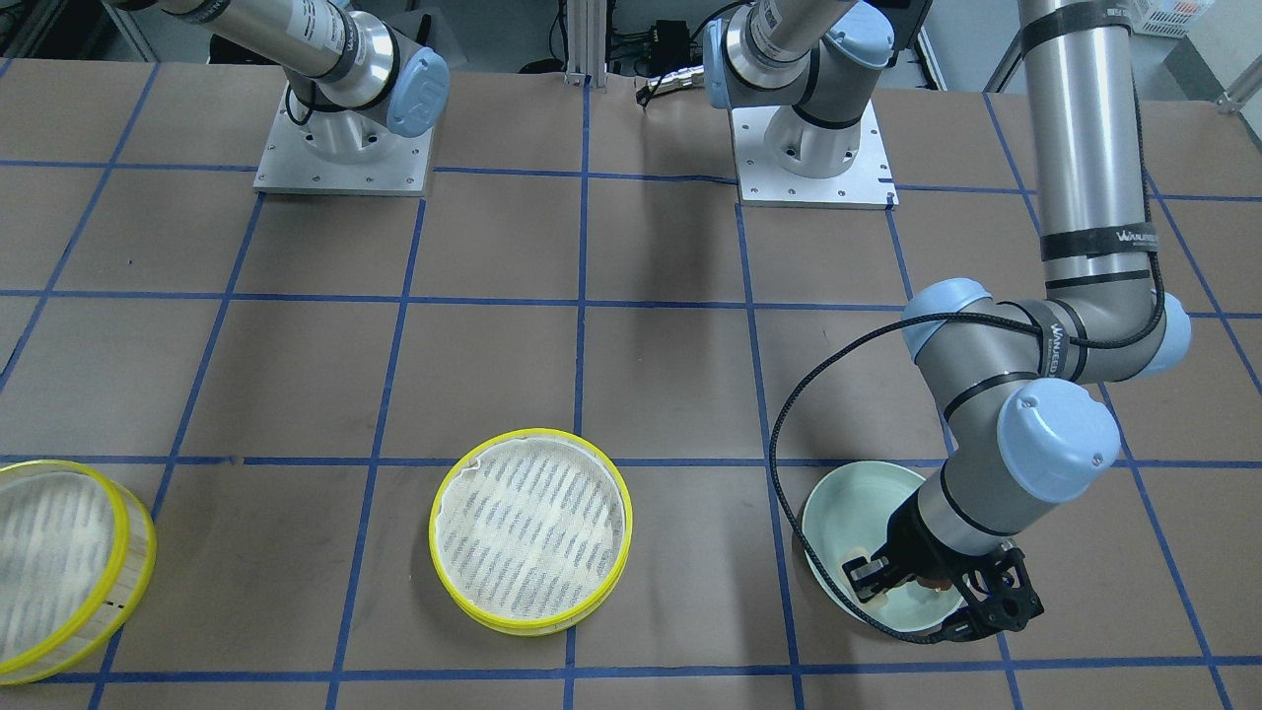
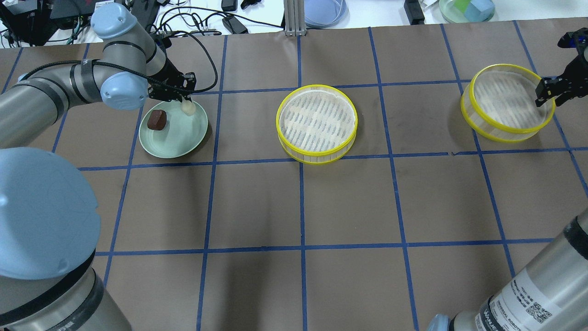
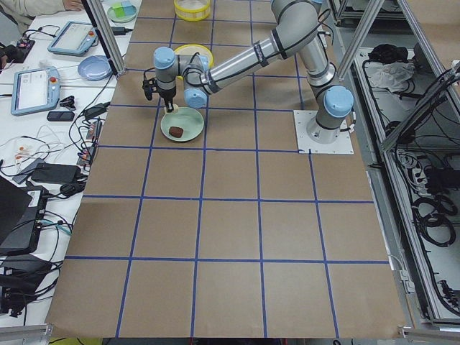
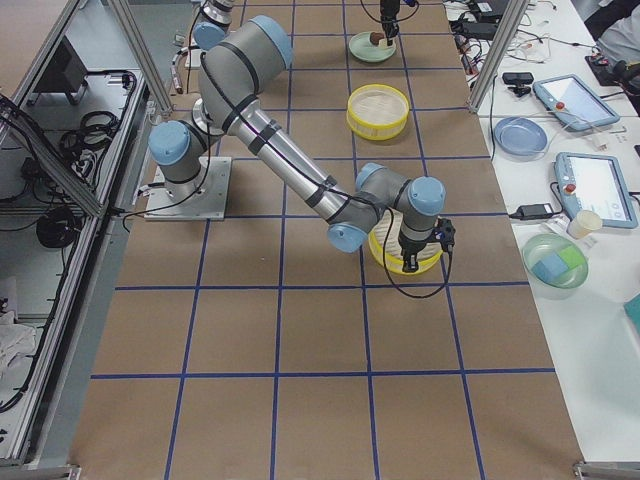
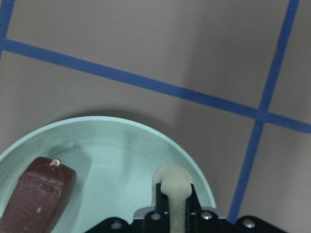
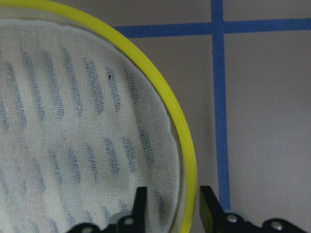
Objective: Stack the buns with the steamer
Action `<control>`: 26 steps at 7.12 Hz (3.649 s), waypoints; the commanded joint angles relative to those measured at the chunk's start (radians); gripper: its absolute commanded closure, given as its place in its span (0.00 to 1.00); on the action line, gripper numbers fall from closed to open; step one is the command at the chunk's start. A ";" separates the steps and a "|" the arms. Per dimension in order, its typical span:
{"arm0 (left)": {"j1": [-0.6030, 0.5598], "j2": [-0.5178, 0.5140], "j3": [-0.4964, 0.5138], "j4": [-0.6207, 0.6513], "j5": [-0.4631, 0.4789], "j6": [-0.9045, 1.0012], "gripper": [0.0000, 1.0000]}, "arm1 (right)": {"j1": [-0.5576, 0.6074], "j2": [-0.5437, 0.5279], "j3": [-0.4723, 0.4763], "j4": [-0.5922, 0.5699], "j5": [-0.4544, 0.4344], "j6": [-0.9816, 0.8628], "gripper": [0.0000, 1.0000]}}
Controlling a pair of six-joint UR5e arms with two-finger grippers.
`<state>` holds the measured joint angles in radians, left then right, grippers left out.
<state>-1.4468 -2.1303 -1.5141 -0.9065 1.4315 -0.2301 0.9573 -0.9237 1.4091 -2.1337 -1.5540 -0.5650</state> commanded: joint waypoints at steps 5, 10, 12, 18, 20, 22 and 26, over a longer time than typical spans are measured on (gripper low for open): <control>-0.294 0.003 -0.061 0.285 -0.129 -0.408 1.00 | -0.005 -0.026 0.002 0.009 0.005 0.011 1.00; -0.337 0.013 -0.161 0.285 -0.108 -0.434 0.34 | 0.023 -0.139 0.008 0.159 -0.001 0.100 1.00; -0.336 0.024 -0.155 0.279 -0.109 -0.434 0.01 | 0.104 -0.243 0.046 0.161 -0.017 0.153 1.00; -0.220 0.099 -0.080 0.073 -0.056 -0.245 0.00 | 0.354 -0.359 0.113 0.181 -0.063 0.420 1.00; -0.070 0.107 -0.077 0.028 0.025 0.054 0.00 | 0.476 -0.359 0.131 0.195 -0.061 0.592 1.00; 0.056 0.086 -0.077 0.006 0.055 0.307 0.00 | 0.646 -0.345 0.131 0.183 -0.054 0.813 1.00; 0.101 0.023 -0.092 0.008 0.175 0.581 0.00 | 0.759 -0.258 0.136 0.146 -0.046 1.023 1.00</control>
<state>-1.3657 -2.0909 -1.6023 -0.8994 1.6047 0.2683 1.6889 -1.1987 1.5409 -1.9892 -1.6017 0.3953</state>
